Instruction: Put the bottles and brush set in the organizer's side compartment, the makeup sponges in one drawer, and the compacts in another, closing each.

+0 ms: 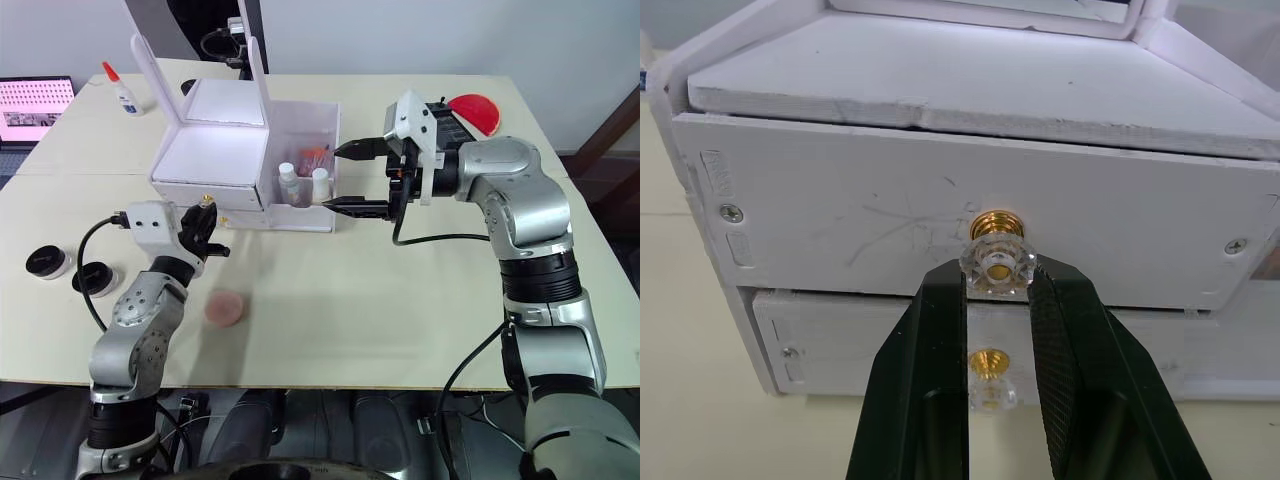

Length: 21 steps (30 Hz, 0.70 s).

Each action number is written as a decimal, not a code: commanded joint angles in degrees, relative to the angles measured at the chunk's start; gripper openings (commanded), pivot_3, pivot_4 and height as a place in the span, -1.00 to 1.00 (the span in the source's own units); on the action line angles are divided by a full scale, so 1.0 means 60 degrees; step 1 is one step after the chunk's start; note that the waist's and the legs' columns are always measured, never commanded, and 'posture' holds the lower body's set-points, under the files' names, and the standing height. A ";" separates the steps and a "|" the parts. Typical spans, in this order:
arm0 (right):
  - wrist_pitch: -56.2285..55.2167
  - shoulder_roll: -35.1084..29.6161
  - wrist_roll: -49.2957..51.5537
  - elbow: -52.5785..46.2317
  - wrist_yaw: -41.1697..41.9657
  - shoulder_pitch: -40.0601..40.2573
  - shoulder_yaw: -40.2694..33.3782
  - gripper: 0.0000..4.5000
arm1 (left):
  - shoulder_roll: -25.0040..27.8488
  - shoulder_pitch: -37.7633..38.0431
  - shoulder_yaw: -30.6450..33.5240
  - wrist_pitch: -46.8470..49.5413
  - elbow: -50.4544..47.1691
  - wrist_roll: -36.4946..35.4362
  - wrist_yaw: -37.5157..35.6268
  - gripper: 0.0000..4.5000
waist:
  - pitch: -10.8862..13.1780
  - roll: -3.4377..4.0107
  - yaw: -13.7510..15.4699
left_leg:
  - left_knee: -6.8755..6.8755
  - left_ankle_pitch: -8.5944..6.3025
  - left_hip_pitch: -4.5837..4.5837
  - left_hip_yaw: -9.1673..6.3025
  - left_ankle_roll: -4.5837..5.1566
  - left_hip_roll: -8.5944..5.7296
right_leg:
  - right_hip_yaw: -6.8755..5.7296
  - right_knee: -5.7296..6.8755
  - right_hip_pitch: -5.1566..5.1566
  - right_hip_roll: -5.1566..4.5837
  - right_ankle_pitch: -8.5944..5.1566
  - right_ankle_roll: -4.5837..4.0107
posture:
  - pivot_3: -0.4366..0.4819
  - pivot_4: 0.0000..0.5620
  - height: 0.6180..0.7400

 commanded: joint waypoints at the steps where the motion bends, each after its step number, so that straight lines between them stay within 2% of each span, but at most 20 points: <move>1: -0.0144 0.0052 0.0071 -0.0166 -0.0028 -0.0193 -0.0064 1.00 | -0.0013 0.0279 -0.0070 -0.0223 -0.0736 -0.0052 -0.0163 -0.86 | 0.0000 0.0000 0.0016 | 0.0000 0.0000 0.0000 0.0000 0.0000 0.0000 | 0.0000 0.0000 0.0000 0.0000 0.0000 0.0000 | -0.05 -0.47 1.00; 6: 0.0104 0.0480 0.0046 0.0361 -0.0228 -0.0548 0.0103 1.00 | 0.0309 0.1844 0.0151 -0.0191 -0.2074 -0.0497 -0.0762 -0.86 | 0.0000 0.0001 -0.0032 | -0.0007 -0.0004 0.0000 0.0001 0.0004 0.0001 | 0.0000 -0.0003 -0.0004 -0.0003 -0.0001 -0.0002 | -0.05 -0.47 1.00; 14: -0.0113 0.0683 0.0022 0.0703 0.0055 -0.0607 0.0324 1.00 | 0.0199 0.4049 0.0227 -0.0047 -0.3704 -0.0746 -0.0645 -0.86 | -0.0001 -0.0002 0.0009 | 0.0014 -0.0007 -0.0032 0.0001 0.0002 -0.0001 | 0.0000 -0.0016 -0.0020 -0.0009 -0.0002 -0.0006 | -0.05 -0.47 1.00; 21: -0.0287 0.1080 -0.0013 0.1084 0.0232 -0.0715 0.0496 1.00 | 0.0072 0.5181 -0.0149 -0.0100 -0.4418 -0.0715 -0.0581 -0.86 | -0.0002 -0.0003 -0.0121 | 0.0019 -0.0007 -0.0088 0.0004 0.0005 -0.0001 | 0.0001 -0.0013 -0.0078 -0.0009 0.0001 -0.0010 | -0.05 -0.47 1.00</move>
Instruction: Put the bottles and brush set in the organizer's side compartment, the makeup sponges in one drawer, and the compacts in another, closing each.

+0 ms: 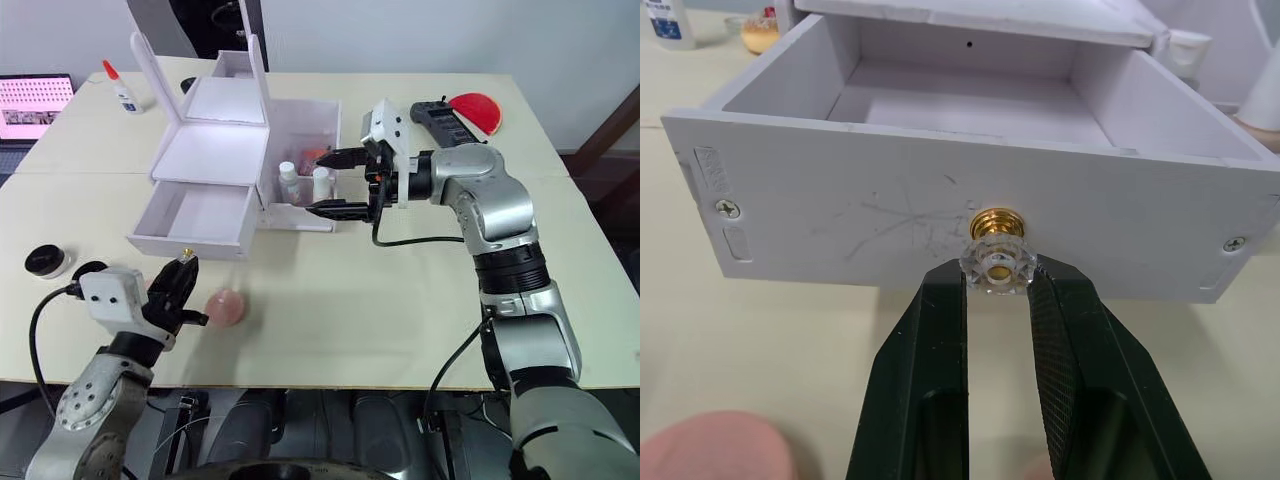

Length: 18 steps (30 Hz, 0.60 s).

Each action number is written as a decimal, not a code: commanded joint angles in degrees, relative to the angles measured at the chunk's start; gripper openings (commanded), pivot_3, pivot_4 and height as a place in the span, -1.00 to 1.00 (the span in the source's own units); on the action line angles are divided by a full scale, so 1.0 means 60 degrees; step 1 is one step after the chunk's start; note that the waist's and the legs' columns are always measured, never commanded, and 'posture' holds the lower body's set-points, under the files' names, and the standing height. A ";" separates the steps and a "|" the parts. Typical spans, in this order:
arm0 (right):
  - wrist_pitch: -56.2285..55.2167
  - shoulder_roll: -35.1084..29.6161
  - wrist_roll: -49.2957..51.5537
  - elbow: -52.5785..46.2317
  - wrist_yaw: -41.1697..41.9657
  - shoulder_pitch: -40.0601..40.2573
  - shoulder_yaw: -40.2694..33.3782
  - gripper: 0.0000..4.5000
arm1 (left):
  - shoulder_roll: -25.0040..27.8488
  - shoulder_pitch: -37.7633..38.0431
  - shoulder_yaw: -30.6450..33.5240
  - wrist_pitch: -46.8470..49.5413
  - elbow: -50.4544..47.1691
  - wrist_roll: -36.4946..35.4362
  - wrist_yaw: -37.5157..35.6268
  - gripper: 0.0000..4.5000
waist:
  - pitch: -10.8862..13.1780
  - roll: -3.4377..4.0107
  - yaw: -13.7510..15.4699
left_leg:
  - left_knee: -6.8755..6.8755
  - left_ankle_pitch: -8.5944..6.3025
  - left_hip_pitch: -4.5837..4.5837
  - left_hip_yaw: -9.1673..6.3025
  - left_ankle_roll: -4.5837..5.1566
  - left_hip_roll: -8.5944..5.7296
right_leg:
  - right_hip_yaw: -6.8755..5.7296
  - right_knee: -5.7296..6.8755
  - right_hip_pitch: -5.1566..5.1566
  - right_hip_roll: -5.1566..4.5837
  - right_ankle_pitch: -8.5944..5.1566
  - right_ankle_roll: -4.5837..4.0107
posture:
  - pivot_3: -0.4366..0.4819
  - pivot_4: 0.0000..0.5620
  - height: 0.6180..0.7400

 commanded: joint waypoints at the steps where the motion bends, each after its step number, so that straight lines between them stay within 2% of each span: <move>1: -0.0150 0.0160 0.0059 -0.0037 0.0088 -0.0345 -0.0022 1.00 | -0.0065 0.0421 -0.0172 -0.0146 -0.0439 -0.0018 -0.0001 -0.86 | 0.0000 0.0000 -0.0071 | -0.0001 -0.0002 -0.0006 0.0000 0.0003 0.0000 | 0.0000 -0.0005 -0.0003 0.0001 0.0000 0.0000 | -0.05 -0.47 1.00; 3: -0.0170 0.0209 0.0040 0.0055 0.0095 -0.0416 -0.0001 1.00 | -0.0066 0.0411 -0.0047 -0.0123 -0.0396 -0.0098 0.0019 -0.86 | 0.0000 0.0000 -0.0111 | 0.0000 -0.0008 -0.0018 0.0000 0.0010 0.0000 | 0.0000 -0.0010 -0.0009 0.0000 -0.0001 0.0002 | -0.05 -0.47 1.00; 5: -0.0163 0.0242 0.0057 0.0174 0.0122 -0.0503 -0.0010 1.00 | -0.0116 0.0384 0.0117 -0.0178 -0.0416 -0.0280 0.0002 -0.39 | 0.0000 0.0000 -0.0136 | 0.0001 -0.0009 -0.0023 0.0000 0.0010 -0.0001 | 0.0000 -0.0011 -0.0014 0.0001 -0.0001 0.0003 | -0.05 -0.47 1.00; 7: -0.0200 0.0246 0.0066 0.0297 0.0177 -0.0579 -0.0021 1.00 | -0.0074 0.0568 0.0302 -0.0249 -0.0506 -0.0452 -0.0130 -0.02 | 0.0000 0.0000 -0.0176 | 0.0003 -0.0009 -0.0022 0.0000 0.0010 -0.0001 | 0.0000 -0.0009 -0.0014 0.0001 -0.0001 0.0003 | -0.05 -0.47 1.00; 11: -0.0345 0.0130 0.0102 0.0504 0.0468 -0.0575 -0.0067 1.00 | 0.0162 0.1596 0.0756 -0.0730 -0.0669 -0.0511 -0.0679 0.91 | 0.0000 -0.0001 -0.0251 | 0.0000 -0.0018 -0.0019 0.0003 0.0024 0.0000 | 0.0000 -0.0011 -0.0017 0.0002 -0.0001 0.0003 | -0.05 -0.47 1.00; 12: -0.0403 0.0099 0.0103 0.0528 0.0532 -0.0528 -0.0089 1.00 | 0.0153 0.1909 0.0830 -0.0945 -0.0687 -0.0557 -0.0853 0.98 | 0.0000 0.0000 -0.0281 | 0.0001 -0.0026 -0.0021 0.0003 0.0034 0.0001 | 0.0000 -0.0015 -0.0018 0.0002 -0.0004 0.0006 | -0.05 -0.47 1.00; 15: -0.0607 0.0018 0.0159 0.0457 0.0621 -0.0175 -0.0234 1.00 | -0.0062 0.3007 0.1258 -0.2013 -0.0687 -0.0949 -0.1519 0.98 | 0.0000 0.0000 -0.0372 | -0.0005 -0.0050 -0.0032 0.0009 0.0031 0.0002 | 0.0002 -0.0057 -0.0018 0.0002 -0.0006 0.0010 | -0.05 -0.47 1.00; 18: -0.1105 -0.0347 0.0043 0.0738 0.0742 0.0279 -0.0539 1.00 | -0.0013 0.4067 0.2284 -0.2960 -0.0380 -0.1630 -0.2458 0.98 | 0.0000 -0.0001 -0.0357 | -0.0002 -0.0067 -0.0046 0.0012 0.0021 0.0003 | 0.0002 -0.0092 -0.0015 0.0000 -0.0008 0.0014 | -0.05 -0.47 1.00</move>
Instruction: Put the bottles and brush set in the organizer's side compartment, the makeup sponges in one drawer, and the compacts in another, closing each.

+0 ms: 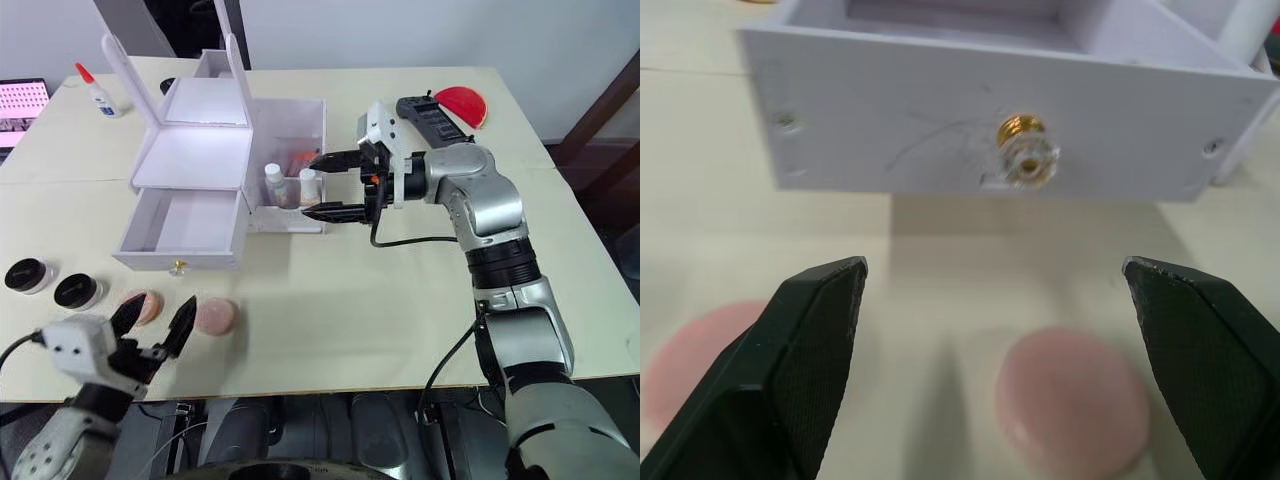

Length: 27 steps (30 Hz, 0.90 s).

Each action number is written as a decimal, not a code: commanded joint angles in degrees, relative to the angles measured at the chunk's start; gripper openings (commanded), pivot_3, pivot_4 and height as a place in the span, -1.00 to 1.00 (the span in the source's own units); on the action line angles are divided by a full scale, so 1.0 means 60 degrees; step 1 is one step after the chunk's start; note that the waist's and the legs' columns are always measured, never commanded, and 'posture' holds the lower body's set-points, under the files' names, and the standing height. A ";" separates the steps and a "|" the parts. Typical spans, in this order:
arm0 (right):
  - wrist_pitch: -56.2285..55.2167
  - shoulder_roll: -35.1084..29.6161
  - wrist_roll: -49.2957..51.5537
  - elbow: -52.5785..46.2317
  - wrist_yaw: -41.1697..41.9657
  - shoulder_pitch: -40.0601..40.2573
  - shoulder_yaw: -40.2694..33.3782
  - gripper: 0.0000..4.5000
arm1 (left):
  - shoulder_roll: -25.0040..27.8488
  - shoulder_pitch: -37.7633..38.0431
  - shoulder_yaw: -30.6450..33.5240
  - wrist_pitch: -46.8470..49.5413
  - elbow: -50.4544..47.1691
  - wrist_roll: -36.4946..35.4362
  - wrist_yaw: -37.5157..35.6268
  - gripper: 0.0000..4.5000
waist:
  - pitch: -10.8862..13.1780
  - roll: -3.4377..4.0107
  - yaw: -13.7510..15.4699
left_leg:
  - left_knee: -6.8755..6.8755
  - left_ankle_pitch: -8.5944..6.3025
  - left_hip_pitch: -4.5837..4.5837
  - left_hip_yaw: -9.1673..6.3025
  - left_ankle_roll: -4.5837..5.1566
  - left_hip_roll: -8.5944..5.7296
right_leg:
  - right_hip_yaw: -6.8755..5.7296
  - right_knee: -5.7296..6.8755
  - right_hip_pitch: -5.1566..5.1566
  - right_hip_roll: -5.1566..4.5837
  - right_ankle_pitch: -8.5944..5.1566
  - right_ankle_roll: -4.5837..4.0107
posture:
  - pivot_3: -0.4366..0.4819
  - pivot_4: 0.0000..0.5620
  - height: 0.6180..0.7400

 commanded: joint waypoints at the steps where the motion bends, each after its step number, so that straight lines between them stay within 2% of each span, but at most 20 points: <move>1: -0.0736 -0.0599 -0.0008 0.0227 0.0254 0.0362 -0.0684 1.00 | 0.0148 0.0957 0.1497 -0.1238 0.0185 -0.0974 -0.1149 0.98 | 0.0000 0.0000 0.0039 | 0.0004 -0.0002 -0.0002 0.0004 -0.0002 0.0000 | 0.0000 -0.0004 0.0001 -0.0002 0.0000 0.0000 | -0.05 -0.47 1.00; 3: -0.0814 -0.0918 0.0058 0.0348 0.0358 0.0503 -0.0899 1.00 | 0.0309 0.1348 0.2224 -0.1544 0.0564 -0.1561 -0.1707 0.98 | 0.0001 0.0001 0.0104 | 0.0015 -0.0003 -0.0002 0.0004 -0.0004 0.0000 | 0.0000 -0.0009 0.0001 -0.0003 0.0000 -0.0002 | -0.05 -0.47 1.00; 7: -0.0409 -0.1677 0.0262 0.0116 0.0724 0.0646 -0.1105 1.00 | 0.0687 0.1863 0.2884 -0.2012 0.1365 -0.1640 -0.2639 0.98 | 0.0002 0.0001 0.0022 | 0.0041 -0.0009 -0.0001 0.0012 -0.0013 0.0000 | 0.0000 -0.0049 0.0002 -0.0012 -0.0018 0.0026 | -0.05 -0.47 1.00; 10: 0.1209 -0.2382 0.0811 -0.0300 0.1151 0.0537 -0.1098 1.00 | 0.0981 0.2061 0.3106 -0.2238 0.1895 -0.1498 -0.3214 0.98 | 0.0002 0.0002 -0.0071 | 0.0059 -0.0026 -0.0002 0.0029 -0.0040 0.0000 | -0.0001 -0.0109 -0.0010 -0.0028 -0.0019 0.0026 | -0.05 -0.47 1.00; 12: 0.2505 -0.2915 0.1440 -0.0740 0.1463 0.0245 -0.1241 1.00 | 0.1181 0.2331 0.2826 -0.2391 0.1955 -0.0964 -0.3607 0.98 | 0.0003 0.0003 -0.0075 | 0.0047 -0.0028 -0.0009 0.0062 -0.0039 0.0000 | -0.0010 -0.0177 0.0003 -0.0062 -0.0016 0.0022 | -0.05 -0.47 1.00; 14: 0.2865 -0.3132 0.1547 -0.1024 0.1299 -0.0004 -0.1335 1.00 | 0.1276 0.2435 0.2509 -0.2410 0.1883 -0.0720 -0.3777 0.98 | 0.0002 0.0003 -0.0074 | 0.0042 -0.0042 -0.0025 0.0159 -0.0014 -0.0004 | -0.0010 -0.0189 0.0014 -0.0132 0.0003 -0.0009 | -0.05 -0.47 1.00; 17: 0.3019 -0.3644 0.1482 -0.1853 0.1567 0.0114 -0.1029 1.00 | 0.1496 0.2123 0.1651 -0.2036 0.1576 -0.0349 -0.3657 0.98 | -0.0006 -0.0012 -0.0014 | 0.0046 -0.0047 -0.0026 0.0209 0.0041 -0.0012 | -0.0006 -0.0195 -0.0002 -0.0156 0.0030 -0.0053 | -0.05 -0.47 1.00; 20: 0.3719 -0.3524 0.2016 -0.2520 0.1291 0.0206 -0.1196 1.00 | 0.1758 0.1561 0.0827 -0.1563 0.1369 0.0177 -0.3350 0.98 | -0.0013 -0.0024 0.0069 | 0.0043 -0.0059 -0.0025 0.0199 0.0055 -0.0012 | -0.0007 -0.0171 -0.0004 -0.0147 0.0032 -0.0051 | -0.05 -0.47 1.00; 23: 0.3609 -0.3595 0.1994 -0.3121 0.1294 0.0292 -0.1055 1.00 | 0.2024 0.0330 -0.0073 -0.0484 0.1160 0.0737 -0.2564 0.98 | -0.0010 -0.0007 0.0181 | 0.0043 -0.0060 -0.0016 0.0192 0.0058 -0.0012 | -0.0007 -0.0099 -0.0027 -0.0142 0.0034 -0.0050 | -0.05 -0.47 1.00; 27: 0.3734 -0.3640 0.1955 -0.3389 0.1056 0.0250 -0.0947 1.00 | 0.2436 -0.1560 -0.1123 0.2970 0.0073 0.0700 -0.0919 0.98 | -0.0014 -0.0020 0.0286 | 0.0065 -0.0059 0.0008 0.0142 0.0062 -0.0001 | -0.0029 0.0000 -0.0029 -0.0115 0.0036 0.0001 | -0.05 -0.47 1.00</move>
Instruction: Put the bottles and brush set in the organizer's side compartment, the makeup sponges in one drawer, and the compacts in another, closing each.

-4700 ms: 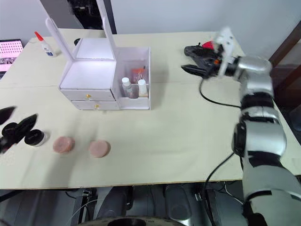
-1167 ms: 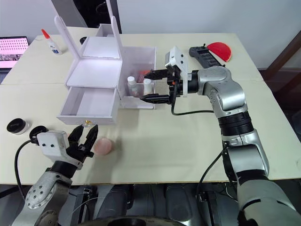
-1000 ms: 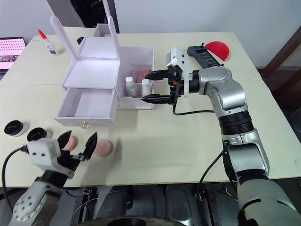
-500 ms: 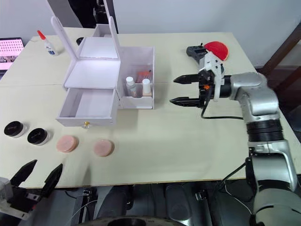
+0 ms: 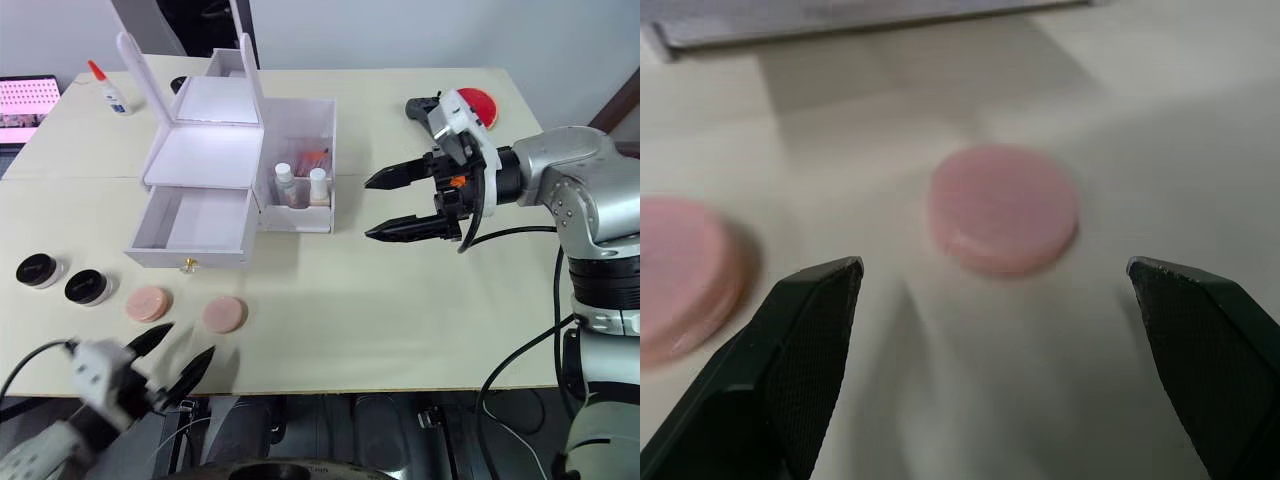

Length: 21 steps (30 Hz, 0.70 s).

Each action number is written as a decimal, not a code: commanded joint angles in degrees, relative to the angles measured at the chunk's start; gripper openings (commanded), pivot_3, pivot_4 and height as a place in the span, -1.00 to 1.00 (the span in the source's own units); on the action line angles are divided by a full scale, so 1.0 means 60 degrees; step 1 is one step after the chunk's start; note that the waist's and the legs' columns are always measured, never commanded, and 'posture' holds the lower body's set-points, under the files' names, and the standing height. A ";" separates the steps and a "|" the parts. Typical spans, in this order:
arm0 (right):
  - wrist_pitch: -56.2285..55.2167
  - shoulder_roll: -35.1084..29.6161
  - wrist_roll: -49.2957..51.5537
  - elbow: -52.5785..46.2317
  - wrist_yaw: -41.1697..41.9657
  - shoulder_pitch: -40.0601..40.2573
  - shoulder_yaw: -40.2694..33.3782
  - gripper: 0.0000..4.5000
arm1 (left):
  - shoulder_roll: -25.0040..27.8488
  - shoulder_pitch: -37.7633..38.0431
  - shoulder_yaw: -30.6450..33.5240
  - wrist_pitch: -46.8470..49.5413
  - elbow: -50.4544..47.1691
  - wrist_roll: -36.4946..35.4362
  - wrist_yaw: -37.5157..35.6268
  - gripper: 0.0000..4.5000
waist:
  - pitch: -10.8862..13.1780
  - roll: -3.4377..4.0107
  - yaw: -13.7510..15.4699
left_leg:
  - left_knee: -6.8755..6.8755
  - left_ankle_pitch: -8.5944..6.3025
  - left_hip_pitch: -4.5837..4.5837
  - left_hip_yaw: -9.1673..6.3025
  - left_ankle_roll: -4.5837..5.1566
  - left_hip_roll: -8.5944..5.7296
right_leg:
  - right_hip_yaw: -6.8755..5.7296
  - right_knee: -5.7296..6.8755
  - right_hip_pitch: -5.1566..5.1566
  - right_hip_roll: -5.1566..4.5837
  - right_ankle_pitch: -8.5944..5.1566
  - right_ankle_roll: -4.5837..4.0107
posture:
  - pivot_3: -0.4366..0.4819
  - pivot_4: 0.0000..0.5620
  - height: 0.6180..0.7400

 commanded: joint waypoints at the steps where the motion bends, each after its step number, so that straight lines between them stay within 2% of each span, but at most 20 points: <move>1: 0.0120 -0.0149 0.0146 -0.0458 -0.0219 -0.0126 -0.0156 1.00 | 0.0222 -0.0797 -0.0546 0.2337 -0.1174 -0.0257 0.1072 0.98 | -0.0003 -0.0003 -0.0012 | 0.0003 0.0000 0.0008 -0.0003 0.0000 0.0007 | -0.0001 0.0008 0.0005 0.0009 0.0002 0.0002 | -0.05 -0.47 1.00; 3: 0.0261 -0.0250 0.0277 -0.0649 -0.0200 -0.0053 -0.0179 1.00 | 0.0262 -0.1433 -0.0651 0.3438 -0.1403 -0.0422 0.1537 0.98 | -0.0003 -0.0002 -0.0064 | 0.0009 0.0001 0.0020 -0.0004 0.0001 0.0008 | -0.0001 0.0030 0.0008 0.0009 0.0004 0.0005 | -0.05 -0.47 1.00; 7: 0.0267 -0.0338 0.0256 -0.0756 -0.0334 0.0087 -0.0220 1.00 | 0.0222 -0.2165 -0.0533 0.4615 -0.1389 -0.0436 0.2138 0.98 | -0.0003 -0.0003 -0.0060 | 0.0026 0.0002 0.0042 -0.0009 0.0003 0.0009 | 0.0000 0.0089 0.0008 0.0012 -0.0007 0.0022 | -0.05 -0.47 1.00; 20: 0.0213 -0.0216 0.0177 -0.0809 -0.0941 0.0013 -0.0196 1.00 | 0.0244 -0.2811 -0.0746 0.5340 -0.1192 -0.0359 0.2482 0.98 | -0.0003 -0.0003 -0.0032 | 0.0088 0.0000 0.0033 -0.0020 0.0001 0.0008 | -0.0001 0.0105 0.0026 0.0014 -0.0009 0.0024 | -0.05 -0.47 1.00; 21: 0.0218 -0.0168 0.0185 -0.0773 -0.0993 -0.0045 -0.0189 1.00 | 0.0156 -0.2839 -0.0738 0.5293 -0.1168 -0.0345 0.2554 0.88 | -0.0003 -0.0003 -0.0031 | 0.0090 0.0000 0.0031 -0.0020 0.0001 0.0008 | -0.0001 0.0105 0.0026 0.0014 -0.0009 0.0024 | -0.05 -0.47 1.00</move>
